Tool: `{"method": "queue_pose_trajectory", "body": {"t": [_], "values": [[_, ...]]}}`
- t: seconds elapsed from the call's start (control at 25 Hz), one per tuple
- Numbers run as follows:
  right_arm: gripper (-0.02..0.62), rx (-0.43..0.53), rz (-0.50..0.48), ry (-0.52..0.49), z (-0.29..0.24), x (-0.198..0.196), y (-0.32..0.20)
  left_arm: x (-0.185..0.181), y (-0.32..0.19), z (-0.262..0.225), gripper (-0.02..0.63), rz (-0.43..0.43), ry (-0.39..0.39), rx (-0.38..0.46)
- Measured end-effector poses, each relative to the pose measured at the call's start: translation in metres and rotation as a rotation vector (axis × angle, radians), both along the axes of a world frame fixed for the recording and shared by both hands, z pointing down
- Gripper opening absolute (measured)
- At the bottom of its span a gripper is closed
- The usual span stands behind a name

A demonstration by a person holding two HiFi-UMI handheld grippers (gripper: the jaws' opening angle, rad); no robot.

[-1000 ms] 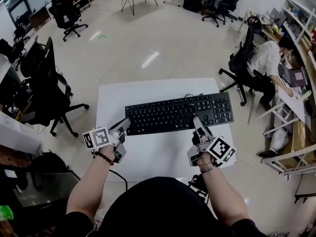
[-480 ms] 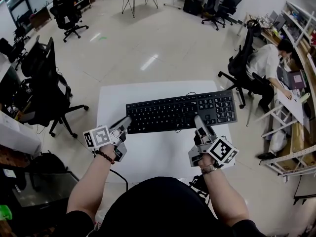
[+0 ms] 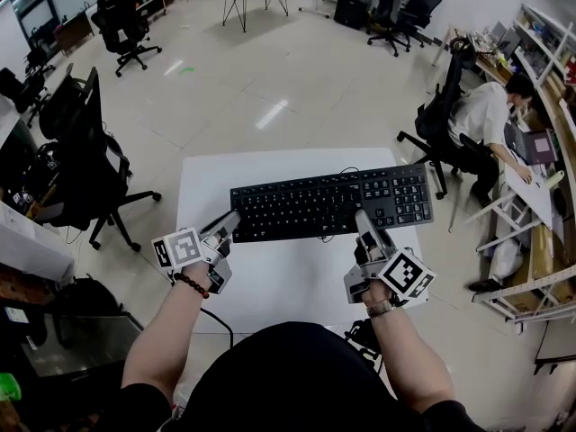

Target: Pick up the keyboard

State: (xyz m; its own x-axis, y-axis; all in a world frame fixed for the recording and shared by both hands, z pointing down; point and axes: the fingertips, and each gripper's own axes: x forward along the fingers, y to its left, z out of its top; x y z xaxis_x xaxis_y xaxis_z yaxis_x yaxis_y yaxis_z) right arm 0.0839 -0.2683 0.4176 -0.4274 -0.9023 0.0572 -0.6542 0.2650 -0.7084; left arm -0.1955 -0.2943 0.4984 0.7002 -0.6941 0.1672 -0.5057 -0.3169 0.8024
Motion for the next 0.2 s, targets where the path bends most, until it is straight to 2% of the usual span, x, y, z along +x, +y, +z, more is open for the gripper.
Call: {"method": "queue_pose_trajectory", "body": {"t": [0.2], "values": [[0.117, 0.004, -0.006, 0.004, 0.0003, -0.0008, -0.0029, -0.0008, -0.0021, 0.0, 0.095, -0.003, -0.001, 0.003]]}}
